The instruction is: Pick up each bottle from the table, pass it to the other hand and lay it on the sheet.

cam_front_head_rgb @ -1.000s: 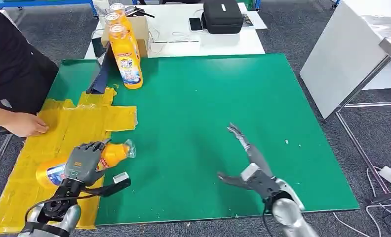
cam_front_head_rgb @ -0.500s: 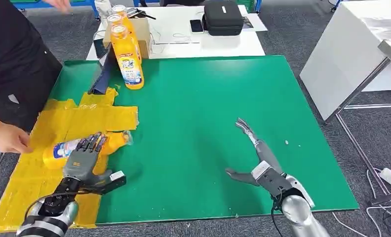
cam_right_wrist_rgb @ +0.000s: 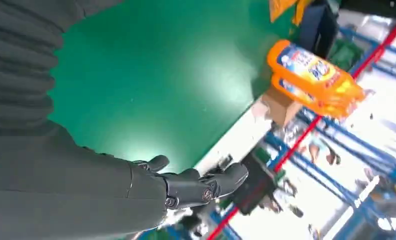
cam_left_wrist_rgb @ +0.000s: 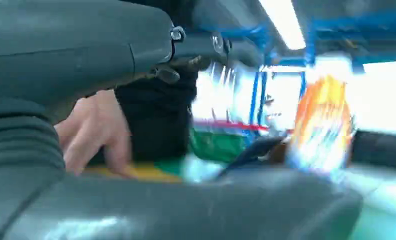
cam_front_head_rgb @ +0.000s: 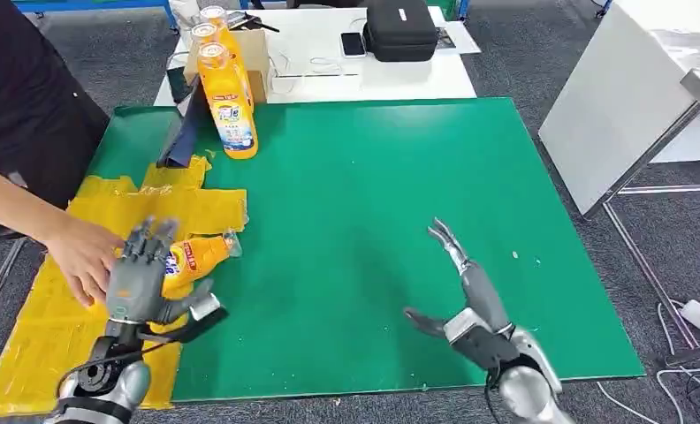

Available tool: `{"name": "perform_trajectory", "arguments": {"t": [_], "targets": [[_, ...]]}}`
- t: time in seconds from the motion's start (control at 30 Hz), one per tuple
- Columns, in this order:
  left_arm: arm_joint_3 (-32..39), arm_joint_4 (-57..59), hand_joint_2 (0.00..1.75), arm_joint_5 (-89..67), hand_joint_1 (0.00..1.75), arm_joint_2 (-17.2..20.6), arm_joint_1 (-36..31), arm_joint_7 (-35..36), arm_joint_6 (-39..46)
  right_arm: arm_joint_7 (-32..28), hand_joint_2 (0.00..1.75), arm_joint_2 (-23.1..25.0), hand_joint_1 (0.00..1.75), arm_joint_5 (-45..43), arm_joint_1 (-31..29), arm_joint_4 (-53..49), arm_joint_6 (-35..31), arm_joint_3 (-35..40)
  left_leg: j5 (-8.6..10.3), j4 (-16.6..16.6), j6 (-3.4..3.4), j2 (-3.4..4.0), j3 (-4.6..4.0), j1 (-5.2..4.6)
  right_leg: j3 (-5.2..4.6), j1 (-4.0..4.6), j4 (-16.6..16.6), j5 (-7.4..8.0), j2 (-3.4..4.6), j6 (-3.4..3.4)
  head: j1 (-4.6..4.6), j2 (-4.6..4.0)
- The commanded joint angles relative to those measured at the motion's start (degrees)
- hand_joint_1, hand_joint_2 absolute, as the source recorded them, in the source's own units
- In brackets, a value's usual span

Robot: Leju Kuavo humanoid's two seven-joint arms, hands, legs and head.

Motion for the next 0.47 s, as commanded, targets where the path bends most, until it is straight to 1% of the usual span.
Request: {"name": "perform_trajectory", "arguments": {"t": [0.03,0.07,0.1,0.13,0.17,0.2,0.27,0.33,0.37,0.4,0.43,0.47], "targets": [[11.15,-29.87,0.00,40.97,0.00,-8.47,3.41,-15.93,-21.81,-3.56,0.00,10.27,0.00,7.55,1.60,-5.21,-12.51,2.46,-0.18,0.18,-0.06,0.23,0.03,0.08,-0.06,0.07,0.18,-0.09,0.44,-0.16,-0.04,0.00],[10.71,-31.42,0.00,43.09,0.00,-9.54,4.91,-16.61,-24.52,-4.24,0.00,10.63,0.00,7.59,1.82,-6.51,-14.50,2.96,-0.13,0.09,-0.04,0.33,-0.06,0.07,-0.16,0.07,0.08,-0.01,0.40,-0.11,0.00,0.00],[9.22,-32.49,0.00,43.35,0.00,-10.96,6.43,-17.36,-25.71,-4.26,0.00,10.81,0.00,6.58,2.26,-8.28,-15.45,3.32,-0.22,0.10,-0.05,0.46,0.08,0.06,-0.07,0.06,0.10,-0.06,0.57,-0.15,-0.02,0.00],[7.11,-32.80,0.00,43.02,0.00,-11.77,7.33,-18.14,-26.31,-4.39,0.00,11.27,0.00,4.18,2.48,-9.14,-15.20,3.28,-0.14,0.03,-0.02,0.35,0.05,0.00,-0.08,0.02,0.06,-0.05,0.41,-0.09,0.00,0.00],[4.76,-32.50,0.00,42.24,0.00,-12.36,7.73,-18.42,-26.63,-4.15,0.00,11.50,0.00,4.28,2.51,-9.17,-15.12,3.58,-0.20,0.01,-0.02,0.34,0.19,0.00,0.04,0.01,0.05,-0.10,0.46,-0.11,-0.04,0.00],[2.50,-31.97,0.00,41.07,0.00,-12.74,7.73,-18.34,-25.92,-3.80,0.00,11.66,0.00,4.57,2.21,-8.55,-14.91,4.05,-0.10,0.01,-0.01,0.20,0.06,0.00,-0.05,0.02,0.02,-0.04,0.29,-0.06,-0.02,0.00],[1.39,-31.34,0.00,40.54,0.00,-12.60,7.40,-18.25,-24.85,-3.77,0.00,11.79,0.00,4.48,1.87,-7.57,-15.02,4.26,-0.16,0.00,0.01,0.05,0.25,0.01,0.18,0.03,-0.01,-0.14,0.24,-0.09,-0.02,0.00],[-1.88,-30.46,0.00,41.03,0.00,-11.98,7.07,-17.56,-26.23,-2.16,0.00,11.47,0.00,6.28,1.45,-5.61,-13.74,5.14,-0.04,-0.01,0.01,0.09,0.03,0.01,-0.03,0.00,-0.02,-0.06,0.17,-0.07,0.00,0.00],[-3.16,-30.19,0.00,41.03,0.00,-12.44,7.14,-17.51,-26.35,-3.67,0.00,11.78,0.00,4.94,2.33,-6.29,-14.59,4.41,-0.05,-0.03,0.01,0.09,0.09,0.00,0.03,-0.02,-0.03,-0.07,0.22,-0.09,0.00,0.00],[-3.68,-30.42,0.00,45.46,0.00,-14.50,7.91,-18.73,-24.90,-6.56,0.00,12.47,0.00,1.39,4.43,-8.61,-16.44,2.53,-0.10,-0.01,0.01,0.09,0.19,0.03,0.15,0.00,-0.05,-0.10,0.28,-0.12,0.00,0.00],[-4.14,-30.52,0.00,50.01,0.00,-15.38,8.86,-19.44,-25.39,-7.34,0.00,12.72,0.00,-1.14,5.80,-10.10,-16.02,1.48,-0.07,-0.02,0.01,-0.02,0.08,0.02,0.08,0.00,-0.04,-0.10,0.11,-0.09,-0.02,0.00],[-5.13,-29.92,0.00,52.15,0.00,-16.41,10.30,-18.75,-26.50,-6.72,0.00,13.30,0.00,-4.40,6.76,-10.60,-13.07,1.44,-0.07,-0.05,0.01,-0.07,0.17,-0.01,0.16,-0.03,-0.05,-0.12,0.12,-0.12,0.00,0.00]]}}
